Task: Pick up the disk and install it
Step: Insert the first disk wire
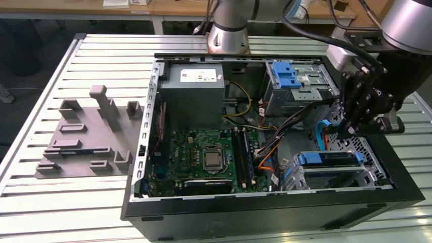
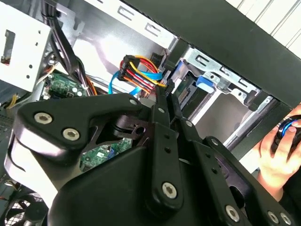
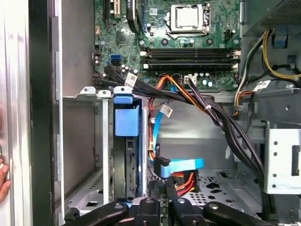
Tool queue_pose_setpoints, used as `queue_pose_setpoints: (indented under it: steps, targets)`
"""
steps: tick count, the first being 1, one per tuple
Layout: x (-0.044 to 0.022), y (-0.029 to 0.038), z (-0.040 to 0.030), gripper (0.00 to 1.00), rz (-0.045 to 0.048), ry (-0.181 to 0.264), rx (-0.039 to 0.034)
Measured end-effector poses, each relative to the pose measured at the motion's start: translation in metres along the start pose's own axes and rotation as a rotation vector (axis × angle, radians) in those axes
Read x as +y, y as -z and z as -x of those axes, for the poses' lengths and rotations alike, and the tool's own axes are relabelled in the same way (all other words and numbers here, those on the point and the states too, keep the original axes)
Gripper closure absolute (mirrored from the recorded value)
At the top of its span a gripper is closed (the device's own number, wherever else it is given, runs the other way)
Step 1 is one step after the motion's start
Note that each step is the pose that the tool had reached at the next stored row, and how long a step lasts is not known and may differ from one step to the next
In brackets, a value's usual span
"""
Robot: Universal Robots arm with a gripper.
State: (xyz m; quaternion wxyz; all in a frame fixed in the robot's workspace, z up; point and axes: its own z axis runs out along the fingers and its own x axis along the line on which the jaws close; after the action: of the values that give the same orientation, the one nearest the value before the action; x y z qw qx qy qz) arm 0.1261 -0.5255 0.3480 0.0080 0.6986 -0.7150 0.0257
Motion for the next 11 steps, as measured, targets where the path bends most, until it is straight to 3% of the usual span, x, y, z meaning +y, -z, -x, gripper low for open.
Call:
queue_pose_setpoints:
  steps: [6,9,11]
  targets:
    - [0.0002,-0.0007,-0.0019,0.84,0.0026,-0.002,0.0001]
    - [0.0002,-0.0008,-0.0020,0.84,0.0234,-0.008,0.0007]
    - [0.0003,-0.0018,-0.0028,0.84,0.0283,-0.015,0.0010]
